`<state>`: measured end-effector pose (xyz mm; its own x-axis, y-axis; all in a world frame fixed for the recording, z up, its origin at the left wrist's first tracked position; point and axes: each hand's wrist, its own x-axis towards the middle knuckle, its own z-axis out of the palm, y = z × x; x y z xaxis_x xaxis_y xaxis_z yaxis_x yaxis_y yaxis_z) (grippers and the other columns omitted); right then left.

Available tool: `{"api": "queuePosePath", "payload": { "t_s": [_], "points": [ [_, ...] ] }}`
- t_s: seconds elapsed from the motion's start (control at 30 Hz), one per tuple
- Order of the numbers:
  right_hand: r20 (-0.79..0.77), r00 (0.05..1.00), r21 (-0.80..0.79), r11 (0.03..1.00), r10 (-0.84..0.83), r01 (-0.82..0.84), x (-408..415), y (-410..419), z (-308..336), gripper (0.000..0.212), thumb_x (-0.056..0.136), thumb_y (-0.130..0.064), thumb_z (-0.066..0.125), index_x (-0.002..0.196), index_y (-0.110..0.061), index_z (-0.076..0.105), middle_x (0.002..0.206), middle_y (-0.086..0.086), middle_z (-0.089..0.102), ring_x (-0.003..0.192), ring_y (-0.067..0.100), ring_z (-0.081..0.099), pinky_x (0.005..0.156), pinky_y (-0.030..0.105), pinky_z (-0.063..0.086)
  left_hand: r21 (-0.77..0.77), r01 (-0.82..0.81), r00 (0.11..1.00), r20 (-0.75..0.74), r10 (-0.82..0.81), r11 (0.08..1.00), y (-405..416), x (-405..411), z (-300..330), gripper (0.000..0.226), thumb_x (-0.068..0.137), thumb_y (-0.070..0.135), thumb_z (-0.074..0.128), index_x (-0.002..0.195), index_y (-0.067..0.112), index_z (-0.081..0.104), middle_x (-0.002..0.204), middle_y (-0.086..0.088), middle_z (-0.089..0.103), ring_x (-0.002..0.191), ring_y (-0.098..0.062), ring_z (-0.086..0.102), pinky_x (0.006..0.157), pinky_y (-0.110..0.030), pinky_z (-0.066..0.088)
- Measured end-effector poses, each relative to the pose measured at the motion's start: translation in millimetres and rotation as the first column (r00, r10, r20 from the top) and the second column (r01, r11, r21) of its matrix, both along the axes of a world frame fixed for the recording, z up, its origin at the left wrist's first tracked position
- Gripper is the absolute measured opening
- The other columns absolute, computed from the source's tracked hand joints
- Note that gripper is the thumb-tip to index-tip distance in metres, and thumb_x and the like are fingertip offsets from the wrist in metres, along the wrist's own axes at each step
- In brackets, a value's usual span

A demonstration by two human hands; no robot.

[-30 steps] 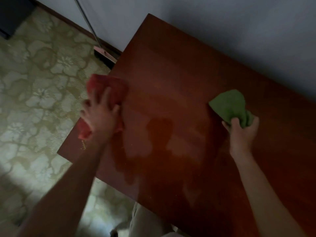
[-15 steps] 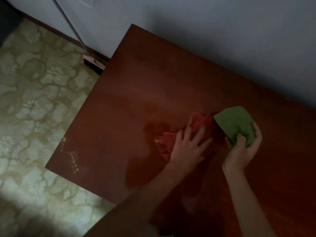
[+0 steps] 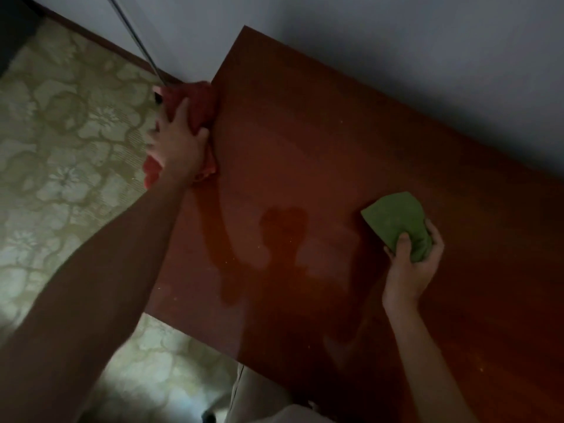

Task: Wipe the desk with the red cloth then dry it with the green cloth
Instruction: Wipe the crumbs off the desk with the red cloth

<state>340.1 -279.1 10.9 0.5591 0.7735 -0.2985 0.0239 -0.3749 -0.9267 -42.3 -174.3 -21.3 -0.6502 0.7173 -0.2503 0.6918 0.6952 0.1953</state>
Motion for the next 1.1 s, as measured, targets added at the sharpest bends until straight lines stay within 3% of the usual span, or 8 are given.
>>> {"api": "queuePosePath", "payload": {
  "t_s": [0.07,0.2,0.33,0.5,0.57,0.8,1.0,1.1],
  "points": [
    [0.003,1.0,-0.01,1.0,-0.002,0.002,-2.6,-9.0,-3.3,0.04,0.094,-0.018,0.058,0.13,-0.033,0.05,0.138,-0.005,0.048,0.118,0.012,0.057,0.087,0.035,0.057,-0.022,-0.035,0.998,-0.05,0.034,0.999,-21.2,10.9,-0.5,0.068,0.089,0.04,0.059,0.15,0.039,0.029,0.158,-0.01,0.022,0.131,-0.048,0.035,0.105,-0.065,0.03],
    [0.025,1.0,0.005,1.0,0.006,-0.006,-3.2,-12.4,-0.1,0.036,0.09,-0.023,0.061,0.121,-0.039,0.055,0.128,-0.015,0.054,0.119,0.012,0.057,0.095,0.042,0.054,-0.024,0.465,0.869,-0.18,-0.461,0.885,-68.2,80.5,-0.1,0.074,0.082,0.039,0.07,0.147,0.039,0.037,0.157,-0.006,0.031,0.13,-0.046,0.037,0.104,-0.06,0.033],
    [0.051,0.999,0.013,1.0,0.017,-0.017,-14.1,-1.5,5.6,0.032,0.088,-0.022,0.066,0.118,-0.03,0.057,0.122,-0.005,0.058,0.11,0.01,0.06,0.086,0.024,0.054,-0.019,0.74,0.671,-0.05,-0.74,0.672,-117.2,184.2,-2.8,0.079,0.068,0.049,0.078,0.14,0.044,0.047,0.154,-0.001,0.041,0.125,-0.045,0.046,0.1,-0.058,0.039],
    [0.024,0.975,-0.02,0.975,0.222,-0.221,-58.2,27.6,4.4,0.03,0.085,-0.026,0.07,0.113,-0.028,0.06,0.113,-0.006,0.062,0.103,0.009,0.062,0.083,0.023,0.053,-0.007,0.877,0.48,0.055,-0.876,0.48,-193.6,234.7,2.9,0.079,0.058,0.06,0.077,0.133,0.049,0.053,0.148,0.005,0.047,0.119,-0.038,0.051,0.098,-0.049,0.045],
    [0.049,0.928,-0.034,0.929,0.369,-0.368,-88.7,41.1,0.5,0.03,0.084,-0.029,0.071,0.112,-0.028,0.06,0.111,-0.009,0.062,0.102,0.006,0.061,0.087,0.023,0.052,0.007,0.854,0.52,0.019,-0.854,0.52,-210.8,212.1,0.4,0.076,0.061,0.06,0.073,0.134,0.05,0.052,0.147,0.005,0.049,0.118,-0.036,0.055,0.099,-0.048,0.043],
    [0.201,0.765,-0.06,0.787,0.612,-0.614,-154.8,89.6,-26.1,0.042,0.086,-0.028,0.067,0.125,-0.021,0.054,0.124,-0.003,0.055,0.113,0.011,0.053,0.097,0.024,0.046,-0.033,0.398,0.911,-0.103,-0.399,0.917,-202.9,52.3,-0.6,0.083,0.07,0.041,0.079,0.144,0.043,0.042,0.153,-0.003,0.039,0.126,-0.046,0.042,0.1,-0.062,0.038],
    [0.545,0.622,-0.228,0.813,0.562,-0.536,-135.4,91.6,-31.7,0.076,0.075,-0.049,0.07,0.141,-0.027,0.04,0.15,0.008,0.034,0.136,0.028,0.033,0.112,0.042,0.028,-0.024,0.088,0.993,-0.081,-0.089,0.996,-196.3,-22.5,0.2,0.072,0.083,0.037,0.069,0.148,0.039,0.038,0.156,-0.008,0.03,0.123,-0.045,0.041,0.097,-0.062,0.039],
    [0.63,0.592,-0.221,0.847,0.502,-0.482,-106.8,59.5,-27.1,0.079,0.078,-0.052,0.067,0.146,-0.028,0.035,0.157,0.011,0.022,0.142,0.031,0.024,0.115,0.045,0.019,-0.02,0.134,0.983,-0.121,-0.136,0.991,-195.4,0.8,2.6,0.073,0.082,0.034,0.071,0.148,0.035,0.039,0.156,-0.011,0.031,0.124,-0.047,0.039,0.097,-0.064,0.037]
  ]
}}
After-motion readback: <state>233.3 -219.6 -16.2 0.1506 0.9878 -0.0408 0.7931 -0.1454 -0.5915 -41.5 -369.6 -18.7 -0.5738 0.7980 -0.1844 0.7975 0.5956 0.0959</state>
